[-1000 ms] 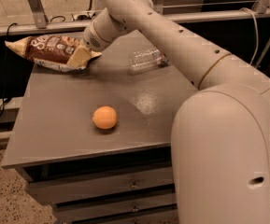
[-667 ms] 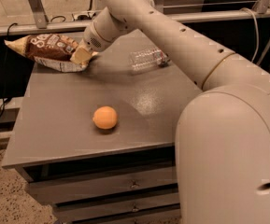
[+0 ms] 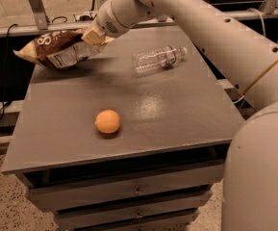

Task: Pick brown chip bag

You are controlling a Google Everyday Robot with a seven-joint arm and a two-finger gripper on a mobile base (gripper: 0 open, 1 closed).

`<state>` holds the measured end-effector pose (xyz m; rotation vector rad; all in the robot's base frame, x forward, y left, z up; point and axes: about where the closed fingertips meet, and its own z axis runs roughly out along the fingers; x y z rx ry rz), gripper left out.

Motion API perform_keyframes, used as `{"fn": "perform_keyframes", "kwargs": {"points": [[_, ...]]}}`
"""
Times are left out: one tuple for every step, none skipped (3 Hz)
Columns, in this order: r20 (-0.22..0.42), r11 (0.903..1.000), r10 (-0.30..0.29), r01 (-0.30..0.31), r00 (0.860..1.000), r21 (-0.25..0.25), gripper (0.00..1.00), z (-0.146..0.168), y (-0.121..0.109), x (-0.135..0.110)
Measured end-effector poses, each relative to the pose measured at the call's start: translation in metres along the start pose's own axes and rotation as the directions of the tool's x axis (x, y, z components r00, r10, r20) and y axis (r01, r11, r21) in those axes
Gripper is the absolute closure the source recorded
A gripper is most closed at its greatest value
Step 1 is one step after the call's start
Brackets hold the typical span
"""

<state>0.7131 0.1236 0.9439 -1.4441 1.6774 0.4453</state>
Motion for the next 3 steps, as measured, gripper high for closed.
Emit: {"fn": "perform_keyframes", "kwargs": {"points": [[0.076, 0.9993, -0.007, 0.005, 0.997, 0.038, 1.00, -0.030, -0.011, -0.018], [0.145, 0.9968, -0.005, -0.007, 0.989, 0.080, 1.00, -0.054, -0.032, -0.036], [0.150, 0.9933, 0.033, -0.049, 0.988, 0.105, 1.00, -0.074, -0.052, -0.050]]}}
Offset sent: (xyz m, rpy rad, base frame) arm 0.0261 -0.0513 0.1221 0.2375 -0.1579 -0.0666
